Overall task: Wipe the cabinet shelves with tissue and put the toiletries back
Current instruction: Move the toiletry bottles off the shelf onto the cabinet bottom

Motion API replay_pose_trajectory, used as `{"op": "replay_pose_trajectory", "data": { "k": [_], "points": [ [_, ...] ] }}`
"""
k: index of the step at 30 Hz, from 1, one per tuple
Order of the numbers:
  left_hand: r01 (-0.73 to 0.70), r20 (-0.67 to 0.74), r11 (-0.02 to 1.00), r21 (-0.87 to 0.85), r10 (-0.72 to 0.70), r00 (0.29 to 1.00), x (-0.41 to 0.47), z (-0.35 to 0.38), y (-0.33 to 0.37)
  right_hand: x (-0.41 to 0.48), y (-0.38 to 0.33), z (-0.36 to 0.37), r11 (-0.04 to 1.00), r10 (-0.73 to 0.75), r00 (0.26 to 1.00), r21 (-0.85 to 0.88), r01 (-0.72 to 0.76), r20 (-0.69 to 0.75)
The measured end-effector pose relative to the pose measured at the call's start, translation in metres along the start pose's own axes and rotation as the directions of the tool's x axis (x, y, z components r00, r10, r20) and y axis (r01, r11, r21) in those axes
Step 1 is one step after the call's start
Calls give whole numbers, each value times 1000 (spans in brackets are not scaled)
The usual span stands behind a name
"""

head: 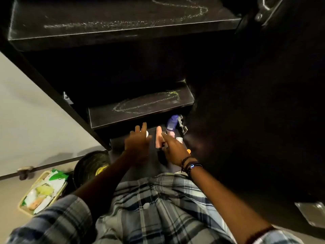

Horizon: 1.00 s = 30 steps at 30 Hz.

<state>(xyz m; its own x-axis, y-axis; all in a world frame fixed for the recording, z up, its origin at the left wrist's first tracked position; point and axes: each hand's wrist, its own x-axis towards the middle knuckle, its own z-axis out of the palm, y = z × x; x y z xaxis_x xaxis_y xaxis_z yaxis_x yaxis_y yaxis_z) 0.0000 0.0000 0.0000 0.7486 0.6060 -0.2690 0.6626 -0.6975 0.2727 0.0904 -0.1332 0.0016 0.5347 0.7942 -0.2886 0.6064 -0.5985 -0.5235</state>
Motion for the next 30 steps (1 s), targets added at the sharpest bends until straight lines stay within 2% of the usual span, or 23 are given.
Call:
{"op": "replay_pose_trajectory", "data": {
  "k": [2, 4, 8, 14, 17, 20, 25, 30],
  "points": [
    [6, 8, 998, 59, -6, 1000, 7, -6, 3, 16, 2, 0, 996, -58, 998, -73, 58, -3],
    [6, -4, 995, 104, -6, 1000, 12, -8, 3, 30, 1, -1, 995, -82, 996, -59, 80, -30],
    [82, -7, 996, 21, -82, 997, 8, -10, -12, 55, -4, -2, 988, -87, 996, -126, 86, 1],
    [179, 23, 983, -35, -178, 984, 6, -22, -49, 100, -8, 10, 963, 41, 982, -270, 11, 185],
    [199, -3, 979, -48, -200, 980, 9, -22, -63, 111, -10, 15, 949, 132, 958, -311, -49, 253],
    [205, -46, 976, -79, -209, 977, 14, -17, -71, 118, -7, 19, 944, 158, 947, -323, -62, 280],
    [224, -58, 973, -49, -226, 972, 21, -15, -77, 120, -4, 24, 950, 173, 946, -301, -87, 273],
    [198, -118, 967, -158, -217, 969, 17, -15, -82, 117, -2, 30, 962, 146, 976, -253, -102, 163]
  ]
}}
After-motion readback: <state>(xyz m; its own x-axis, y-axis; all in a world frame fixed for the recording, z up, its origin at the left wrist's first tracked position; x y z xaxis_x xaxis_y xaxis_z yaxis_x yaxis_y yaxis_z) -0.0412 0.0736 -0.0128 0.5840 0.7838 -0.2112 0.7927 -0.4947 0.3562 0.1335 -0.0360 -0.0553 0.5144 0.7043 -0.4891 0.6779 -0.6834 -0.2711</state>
